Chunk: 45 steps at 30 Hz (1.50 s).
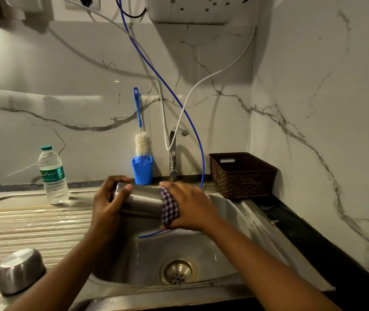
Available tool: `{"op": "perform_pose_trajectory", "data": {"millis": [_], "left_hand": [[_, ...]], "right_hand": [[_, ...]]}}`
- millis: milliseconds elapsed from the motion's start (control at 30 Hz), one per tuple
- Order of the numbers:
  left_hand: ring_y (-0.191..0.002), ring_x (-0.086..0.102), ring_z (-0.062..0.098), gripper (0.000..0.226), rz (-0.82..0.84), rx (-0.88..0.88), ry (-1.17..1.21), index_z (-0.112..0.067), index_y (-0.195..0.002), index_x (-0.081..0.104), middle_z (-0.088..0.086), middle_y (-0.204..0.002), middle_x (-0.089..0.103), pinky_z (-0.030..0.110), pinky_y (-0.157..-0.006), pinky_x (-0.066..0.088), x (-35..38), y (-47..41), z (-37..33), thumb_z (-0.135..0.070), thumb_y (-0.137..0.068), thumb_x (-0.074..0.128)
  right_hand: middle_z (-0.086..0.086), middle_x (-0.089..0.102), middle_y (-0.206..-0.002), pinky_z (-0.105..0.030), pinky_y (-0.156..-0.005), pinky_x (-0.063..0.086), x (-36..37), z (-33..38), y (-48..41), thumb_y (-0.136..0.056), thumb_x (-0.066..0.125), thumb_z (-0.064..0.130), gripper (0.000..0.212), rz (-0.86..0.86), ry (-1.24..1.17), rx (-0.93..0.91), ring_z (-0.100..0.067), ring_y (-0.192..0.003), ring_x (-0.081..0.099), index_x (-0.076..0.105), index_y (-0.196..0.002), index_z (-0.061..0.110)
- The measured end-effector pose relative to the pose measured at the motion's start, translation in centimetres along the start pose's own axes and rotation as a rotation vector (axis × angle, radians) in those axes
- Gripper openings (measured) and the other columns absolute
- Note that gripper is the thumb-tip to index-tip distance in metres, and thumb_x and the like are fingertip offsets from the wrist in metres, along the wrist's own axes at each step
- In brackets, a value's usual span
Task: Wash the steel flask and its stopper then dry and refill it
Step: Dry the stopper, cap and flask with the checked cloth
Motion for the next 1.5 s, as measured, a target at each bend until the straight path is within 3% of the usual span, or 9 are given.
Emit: {"op": "perform_pose_trajectory", "data": {"millis": [200, 367, 500, 633, 800, 1000, 1100, 1233, 1500], "left_hand": [[-0.078, 0.055, -0.010, 0.041, 0.046, 0.021, -0.041, -0.024, -0.093, 0.057, -0.005, -0.094, 0.059, 0.001, -0.062, 0.040, 0.7, 0.3, -0.1, -0.054, -0.065, 0.051], [-0.078, 0.059, -0.005, 0.046, 0.039, 0.051, -0.001, -0.014, -0.096, 0.058, -0.007, -0.090, 0.062, 0.006, -0.062, 0.044, 0.6, 0.4, -0.2, -0.050, -0.067, 0.053], [-0.081, 0.054, 0.001, 0.034, -0.046, 0.002, 0.025, -0.028, -0.089, 0.060, -0.003, -0.093, 0.061, 0.019, -0.069, 0.043, -1.4, -0.5, 0.7, -0.051, -0.066, 0.054], [-0.085, 0.051, 0.011, 0.036, -0.089, -0.075, 0.115, -0.028, -0.089, 0.058, -0.005, -0.095, 0.056, 0.024, -0.066, 0.044, -1.8, -0.8, 1.5, -0.052, -0.062, 0.055], [-0.101, 0.050, 0.031, 0.016, -0.006, -0.350, 0.172, -0.036, -0.099, 0.060, 0.013, -0.120, 0.049, 0.050, -0.079, 0.051, -1.3, -1.3, 4.1, -0.042, -0.084, 0.054], [-0.103, 0.050, 0.036, 0.049, -0.119, -0.918, 0.335, -0.018, -0.119, 0.045, 0.016, -0.115, 0.046, 0.055, -0.083, 0.049, -0.9, 0.5, 7.2, -0.048, -0.084, 0.061], [-0.093, 0.053, 0.032, 0.032, -0.212, -0.836, 0.234, -0.015, -0.108, 0.051, 0.017, -0.108, 0.052, 0.051, -0.080, 0.049, -2.1, 0.4, 7.3, -0.038, -0.088, 0.060], [-0.092, 0.054, 0.028, 0.007, -0.172, -0.446, 0.105, -0.022, -0.088, 0.062, 0.011, -0.099, 0.059, 0.047, -0.084, 0.048, -2.1, -0.6, 4.5, -0.027, -0.090, 0.058], [-0.074, 0.060, 0.002, 0.011, -0.069, -0.124, 0.007, -0.006, -0.099, 0.058, -0.001, -0.090, 0.061, 0.012, -0.057, 0.045, 0.5, 0.5, 1.7, -0.013, -0.090, 0.060]], "right_hand": [[0.005, 0.037, -0.142, -0.040, -0.105, 0.038, -0.2, -2.0, 1.2, -0.062, 0.080, 0.050, 0.097, 0.191, -0.128, 0.066, -0.017, -0.127, 0.039, 0.026, -0.141, 0.031], [0.001, 0.037, -0.141, -0.041, -0.106, 0.032, -0.2, 2.1, -0.5, -0.065, 0.076, 0.054, 0.102, 0.027, -0.034, -0.072, -0.019, -0.127, 0.037, 0.017, -0.145, 0.032], [0.007, 0.038, -0.142, -0.044, -0.104, 0.039, -0.5, -3.8, 1.0, -0.056, 0.083, 0.048, 0.105, 0.183, -0.214, 0.084, -0.017, -0.126, 0.040, 0.019, -0.139, 0.046], [0.009, 0.048, -0.133, -0.042, -0.098, 0.046, -1.3, -6.2, 1.3, -0.053, 0.085, 0.043, 0.093, 0.087, -0.319, 0.131, -0.014, -0.119, 0.048, 0.034, -0.131, 0.044], [0.002, 0.052, -0.124, -0.039, -0.084, 0.054, -2.4, -4.9, 0.9, -0.061, 0.081, 0.039, 0.086, -0.141, 0.000, -0.017, -0.018, -0.109, 0.054, 0.034, -0.132, 0.033], [-0.010, 0.055, -0.118, -0.036, -0.079, 0.053, -3.1, -2.6, 2.2, -0.072, 0.075, 0.029, 0.072, -0.448, 0.435, -0.307, -0.026, -0.101, 0.056, 0.040, -0.134, 0.017], [-0.007, 0.050, -0.125, -0.039, -0.085, 0.052, -2.4, -2.6, 1.7, -0.070, 0.076, 0.035, 0.078, -0.361, 0.348, -0.253, -0.024, -0.108, 0.053, 0.039, -0.136, 0.020], [0.007, 0.041, -0.136, -0.036, -0.099, 0.042, -0.1, -4.7, 1.4, -0.060, 0.082, 0.046, 0.092, 0.064, -0.227, 0.166, -0.012, -0.117, 0.042, 0.032, -0.137, 0.035], [0.000, 0.033, -0.143, -0.040, -0.109, 0.028, 0.2, 0.6, 0.3, -0.065, 0.073, 0.060, 0.098, 0.069, 0.052, 0.063, -0.021, -0.130, 0.031, 0.022, -0.144, 0.030]]}}
Point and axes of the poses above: each hand's wrist, its own y-axis away from the middle knuckle, its own x-axis out of the palm, z = x × y, the point moved 7 cm from there along -y, towards the middle knuckle
